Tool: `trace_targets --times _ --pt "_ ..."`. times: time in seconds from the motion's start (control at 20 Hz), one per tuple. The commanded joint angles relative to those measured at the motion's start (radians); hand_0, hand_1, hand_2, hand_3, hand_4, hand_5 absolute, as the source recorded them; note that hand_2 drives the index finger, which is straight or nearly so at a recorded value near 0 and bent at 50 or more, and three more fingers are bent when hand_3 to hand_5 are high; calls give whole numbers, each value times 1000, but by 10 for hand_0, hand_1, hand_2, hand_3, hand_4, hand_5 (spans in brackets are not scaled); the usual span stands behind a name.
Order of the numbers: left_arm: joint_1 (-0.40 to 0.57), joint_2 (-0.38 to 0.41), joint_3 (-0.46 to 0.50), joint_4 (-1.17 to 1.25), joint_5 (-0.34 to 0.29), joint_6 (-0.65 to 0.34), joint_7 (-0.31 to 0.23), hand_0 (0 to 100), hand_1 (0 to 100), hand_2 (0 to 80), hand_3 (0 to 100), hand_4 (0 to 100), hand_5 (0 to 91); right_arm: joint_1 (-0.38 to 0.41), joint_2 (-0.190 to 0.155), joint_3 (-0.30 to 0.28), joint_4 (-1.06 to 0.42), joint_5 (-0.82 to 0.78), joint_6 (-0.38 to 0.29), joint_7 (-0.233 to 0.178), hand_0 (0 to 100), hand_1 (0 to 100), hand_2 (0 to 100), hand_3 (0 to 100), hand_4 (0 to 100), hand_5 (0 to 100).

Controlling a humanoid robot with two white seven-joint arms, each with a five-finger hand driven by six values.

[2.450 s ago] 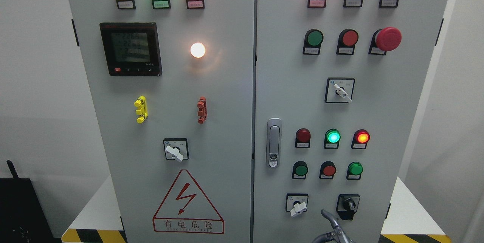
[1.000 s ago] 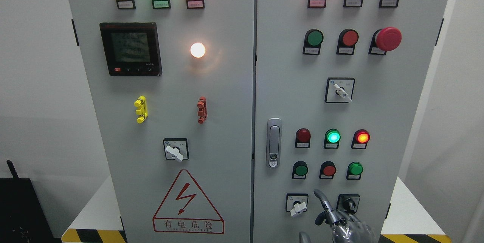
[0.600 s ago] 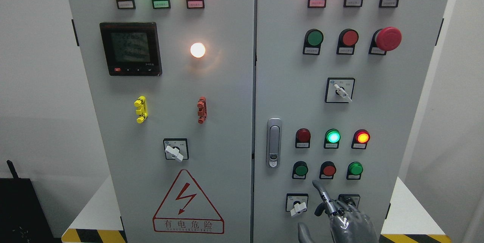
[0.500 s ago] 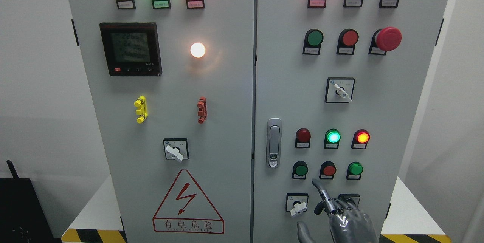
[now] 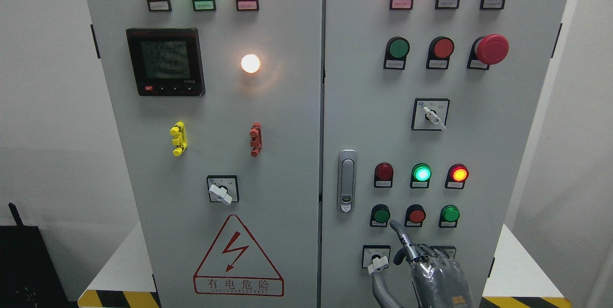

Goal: Press green start button
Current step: 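Push the green button inward with the right hand's extended finger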

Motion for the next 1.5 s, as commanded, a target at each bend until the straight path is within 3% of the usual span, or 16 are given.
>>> trace_targets --times 0.0,1.2,1.45 --pt "0 0 0 0 0 1 0 120 556 0 0 0 0 -24 1 14 63 2 -1 1 504 271 0 599 613 504" --pt "0 0 0 0 0 1 0 120 556 0 0 0 0 -81 2 26 123 2 5 12 513 277 0 607 614 506" --pt "0 0 0 0 0 1 0 120 556 0 0 0 0 -87 2 28 128 0 7 30 515 280 0 611 615 511"
